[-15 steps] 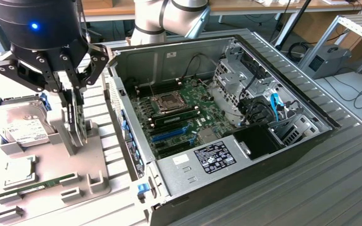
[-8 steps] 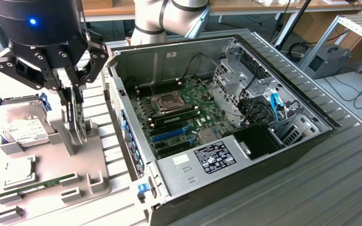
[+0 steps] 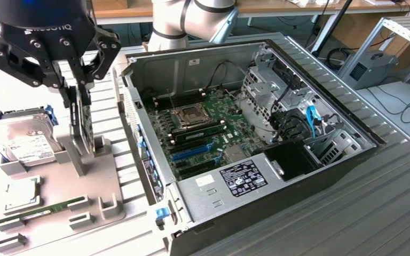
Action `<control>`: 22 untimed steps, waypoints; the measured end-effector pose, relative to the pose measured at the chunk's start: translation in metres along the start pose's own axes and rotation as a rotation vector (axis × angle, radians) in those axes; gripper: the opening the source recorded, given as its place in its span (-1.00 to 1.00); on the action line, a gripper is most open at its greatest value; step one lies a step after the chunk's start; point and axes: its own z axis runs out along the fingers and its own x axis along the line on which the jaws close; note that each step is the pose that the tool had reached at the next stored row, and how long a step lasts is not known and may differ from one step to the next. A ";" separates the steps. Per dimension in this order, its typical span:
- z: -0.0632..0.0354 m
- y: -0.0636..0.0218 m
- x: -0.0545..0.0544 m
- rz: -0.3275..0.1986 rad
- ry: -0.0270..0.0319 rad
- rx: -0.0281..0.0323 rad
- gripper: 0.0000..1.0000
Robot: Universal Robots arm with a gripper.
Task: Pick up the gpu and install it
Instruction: 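Pick up the gpu and move the gpu toward the slot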
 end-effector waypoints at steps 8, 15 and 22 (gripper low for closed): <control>-0.0343 0.0015 -0.001 0.000 -0.0001 -0.0001 -0.47; -0.0422 0.0018 -0.001 0.000 -0.0001 -0.0001 -0.47; -0.0423 0.0018 -0.001 0.000 0.0000 0.0002 -0.47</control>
